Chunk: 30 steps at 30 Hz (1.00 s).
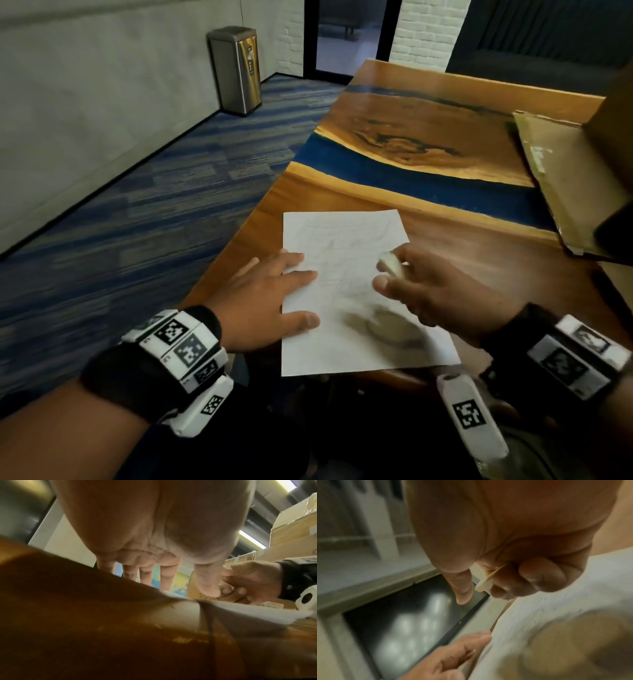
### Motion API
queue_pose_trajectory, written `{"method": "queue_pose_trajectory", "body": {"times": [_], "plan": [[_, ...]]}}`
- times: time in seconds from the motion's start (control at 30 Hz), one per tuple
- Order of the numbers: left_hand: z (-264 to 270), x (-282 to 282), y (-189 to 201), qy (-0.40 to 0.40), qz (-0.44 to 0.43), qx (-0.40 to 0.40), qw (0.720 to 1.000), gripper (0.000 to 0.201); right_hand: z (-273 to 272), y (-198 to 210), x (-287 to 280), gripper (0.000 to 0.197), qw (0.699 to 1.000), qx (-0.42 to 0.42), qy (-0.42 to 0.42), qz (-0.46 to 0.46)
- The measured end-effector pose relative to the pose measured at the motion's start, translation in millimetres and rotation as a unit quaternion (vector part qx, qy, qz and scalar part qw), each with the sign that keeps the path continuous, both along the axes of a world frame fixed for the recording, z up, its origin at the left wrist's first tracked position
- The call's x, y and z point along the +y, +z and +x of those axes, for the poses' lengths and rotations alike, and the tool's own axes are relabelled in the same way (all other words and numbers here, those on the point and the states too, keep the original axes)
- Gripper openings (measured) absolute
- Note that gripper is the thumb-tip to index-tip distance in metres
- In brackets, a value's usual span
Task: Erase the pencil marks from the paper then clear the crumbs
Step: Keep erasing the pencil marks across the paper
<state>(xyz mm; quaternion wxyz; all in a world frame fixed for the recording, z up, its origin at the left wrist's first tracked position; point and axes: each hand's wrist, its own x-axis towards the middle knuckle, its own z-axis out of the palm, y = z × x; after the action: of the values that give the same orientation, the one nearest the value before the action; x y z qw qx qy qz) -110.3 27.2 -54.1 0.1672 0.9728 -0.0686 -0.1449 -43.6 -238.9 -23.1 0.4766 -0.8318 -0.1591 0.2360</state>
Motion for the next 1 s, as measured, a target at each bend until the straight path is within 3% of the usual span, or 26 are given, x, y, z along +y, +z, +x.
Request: {"method": "queue_pose_trajectory", "body": {"times": [0.13,0.23,0.33,0.47,0.63,0.8,0.93,1.0], "plan": [[-6.3,9.7,-2.0,-0.029,0.076,0.048,0.995,0.108,5.0,6.8,21.7,0.013,0.982,-0.088,0.113,-0.122],[-5.7,7.4,-1.6,-0.03,0.087,0.046,0.995,0.112,14.0,13.1,42.7,0.021,0.938,-0.156,0.202,-0.233],[-3.6,4.4,1.1,-0.024,0.094,0.049,0.994,0.111,25.2,12.8,60.0,0.03,0.911,-0.193,0.214,-0.295],[-1.2,1.5,4.6,-0.017,0.104,0.06,0.993,0.111,25.6,4.3,74.4,0.025,0.907,-0.206,0.195,-0.311],[0.8,-0.2,11.2,-0.01,0.113,0.089,0.99,0.113,2.0,2.3,79.5,0.024,0.879,-0.157,0.343,-0.292],[4.5,-1.2,13.9,-0.023,0.135,0.098,0.986,0.114,39.9,4.3,70.5,0.023,0.902,-0.203,0.194,-0.329],[5.9,-1.3,17.8,-0.023,0.138,0.103,0.985,0.111,10.4,4.7,76.4,0.022,0.873,-0.178,0.338,-0.304],[6.1,-1.3,17.8,-0.027,0.142,0.103,0.984,0.112,14.3,5.6,72.3,0.02,0.875,-0.168,0.334,-0.307]]}}
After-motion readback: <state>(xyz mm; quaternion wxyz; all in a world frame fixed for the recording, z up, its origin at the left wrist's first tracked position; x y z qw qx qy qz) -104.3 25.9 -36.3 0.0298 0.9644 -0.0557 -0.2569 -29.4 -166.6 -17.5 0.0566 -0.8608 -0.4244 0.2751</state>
